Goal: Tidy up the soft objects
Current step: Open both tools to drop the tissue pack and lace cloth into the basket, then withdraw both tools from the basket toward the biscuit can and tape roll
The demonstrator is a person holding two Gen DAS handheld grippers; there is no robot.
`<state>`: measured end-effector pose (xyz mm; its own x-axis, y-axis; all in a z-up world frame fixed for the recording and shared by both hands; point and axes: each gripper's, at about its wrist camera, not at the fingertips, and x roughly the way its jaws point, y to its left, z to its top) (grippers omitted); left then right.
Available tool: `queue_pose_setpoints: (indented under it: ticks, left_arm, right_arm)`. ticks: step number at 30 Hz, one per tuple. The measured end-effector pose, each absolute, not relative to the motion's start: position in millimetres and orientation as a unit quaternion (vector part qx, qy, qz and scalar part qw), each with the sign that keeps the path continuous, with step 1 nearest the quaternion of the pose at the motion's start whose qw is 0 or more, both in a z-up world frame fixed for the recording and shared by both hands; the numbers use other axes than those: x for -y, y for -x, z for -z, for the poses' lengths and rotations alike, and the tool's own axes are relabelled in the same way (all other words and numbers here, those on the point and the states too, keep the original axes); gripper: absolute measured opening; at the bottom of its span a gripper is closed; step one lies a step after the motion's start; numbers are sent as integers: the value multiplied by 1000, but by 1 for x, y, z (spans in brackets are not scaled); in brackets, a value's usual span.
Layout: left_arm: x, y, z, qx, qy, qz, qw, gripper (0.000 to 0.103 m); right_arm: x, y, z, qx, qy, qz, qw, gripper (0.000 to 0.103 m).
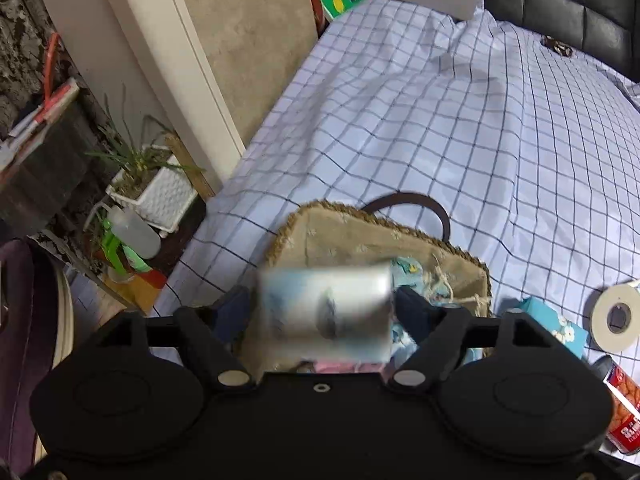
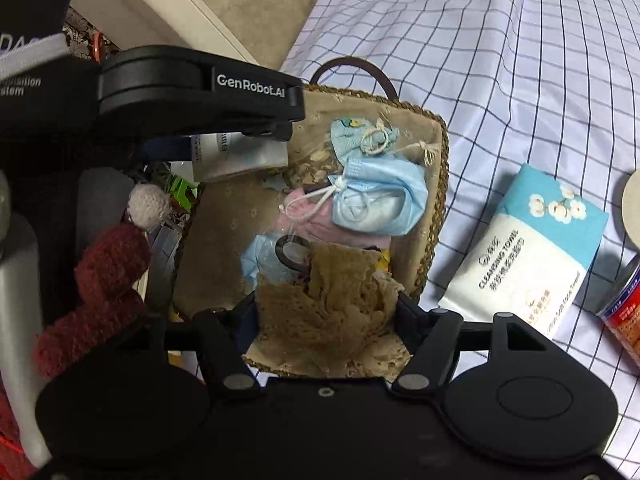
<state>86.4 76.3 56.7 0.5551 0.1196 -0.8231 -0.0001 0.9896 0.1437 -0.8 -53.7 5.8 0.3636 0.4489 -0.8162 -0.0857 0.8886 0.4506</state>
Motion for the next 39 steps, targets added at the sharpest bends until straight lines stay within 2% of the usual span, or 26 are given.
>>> queue_pose_setpoints:
  ticks: [1,8,23,32,39]
  left_arm:
    - [-77,-86,-59,-465,-62,-37,882,89]
    - [-82,-88,-63,-466,-48,-36,883,89]
    - [-81,-88,-60,-474,-44,-40,879,89]
    - [-68,-82,-60,-468,-62,-29,881,89]
    - [-47,-74,-57,-467,-86,-9,880,89]
  right_arm:
    - [52,0,-6,-536,-164,-164,812,73]
    - [59,-2,-6,-526,-171,-159,818,85]
    - [63,1,6,-545,-151,-139,813,88]
    - [66,12,15,-554,-122,-129,813,96]
    - [84,34,19,-564,-98,-118,811,97]
